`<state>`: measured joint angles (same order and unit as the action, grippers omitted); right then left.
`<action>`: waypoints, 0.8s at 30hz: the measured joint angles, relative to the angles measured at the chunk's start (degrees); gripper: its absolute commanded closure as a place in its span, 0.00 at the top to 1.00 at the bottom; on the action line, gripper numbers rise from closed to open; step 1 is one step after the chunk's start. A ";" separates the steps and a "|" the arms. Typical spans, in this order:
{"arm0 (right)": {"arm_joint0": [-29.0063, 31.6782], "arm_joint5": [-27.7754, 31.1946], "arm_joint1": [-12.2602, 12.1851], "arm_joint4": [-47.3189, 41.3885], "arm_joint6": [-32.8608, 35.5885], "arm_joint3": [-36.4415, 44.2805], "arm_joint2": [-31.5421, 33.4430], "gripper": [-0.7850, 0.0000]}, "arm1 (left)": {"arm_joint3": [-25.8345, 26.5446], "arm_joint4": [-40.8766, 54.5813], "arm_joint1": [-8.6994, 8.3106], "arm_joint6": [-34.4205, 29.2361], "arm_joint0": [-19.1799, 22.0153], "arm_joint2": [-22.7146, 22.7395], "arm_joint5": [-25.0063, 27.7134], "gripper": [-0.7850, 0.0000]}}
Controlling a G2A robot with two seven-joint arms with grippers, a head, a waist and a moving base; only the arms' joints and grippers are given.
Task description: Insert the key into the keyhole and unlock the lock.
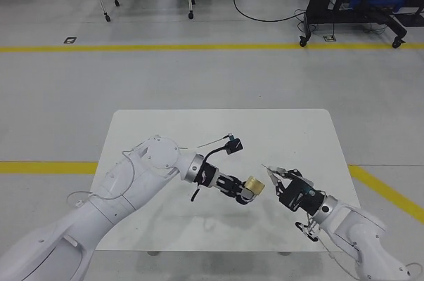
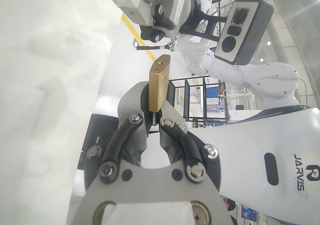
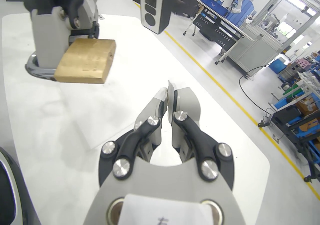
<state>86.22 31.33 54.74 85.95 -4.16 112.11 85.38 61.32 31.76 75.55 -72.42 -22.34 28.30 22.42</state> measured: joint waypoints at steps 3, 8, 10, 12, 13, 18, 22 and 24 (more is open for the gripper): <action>-0.02 2.50 -0.16 1.64 -0.42 0.69 -0.15 0.00 | -1.28 0.14 0.74 -0.48 0.24 -0.14 0.21 0.00; 0.11 2.72 -0.16 2.90 -0.88 1.55 -0.35 0.00 | -2.95 -0.05 1.78 -2.04 0.71 -0.29 0.01 0.00; -0.12 2.82 -0.11 2.84 -0.79 1.52 -0.60 0.00 | -3.31 -0.45 2.16 -2.37 0.85 -0.34 0.02 0.00; -0.43 3.04 -0.07 2.48 -0.94 1.34 -0.82 0.00 | -3.54 -0.95 2.44 -2.62 0.96 -0.36 0.02 0.00; -0.58 3.15 -0.04 2.17 -1.13 1.28 -0.90 0.00 | -3.69 -1.22 2.55 -2.63 1.02 -0.34 -0.02 0.00; -1.04 3.97 0.05 0.13 -1.98 1.15 -0.84 0.00 | -4.65 -2.59 3.00 -2.23 1.09 0.18 -0.50 0.00; -1.33 4.40 0.11 -1.12 -1.91 0.75 -0.81 0.00 | -5.03 -3.64 3.25 -2.18 1.08 0.60 -0.83 0.00; -1.35 4.45 0.13 -1.74 -1.89 0.28 -0.62 0.00 | -5.33 -5.29 3.34 -2.03 1.43 0.58 -1.68 0.00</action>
<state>84.87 35.78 54.87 84.21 -6.05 112.39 84.76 55.99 26.47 78.89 -74.44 -20.91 28.88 20.74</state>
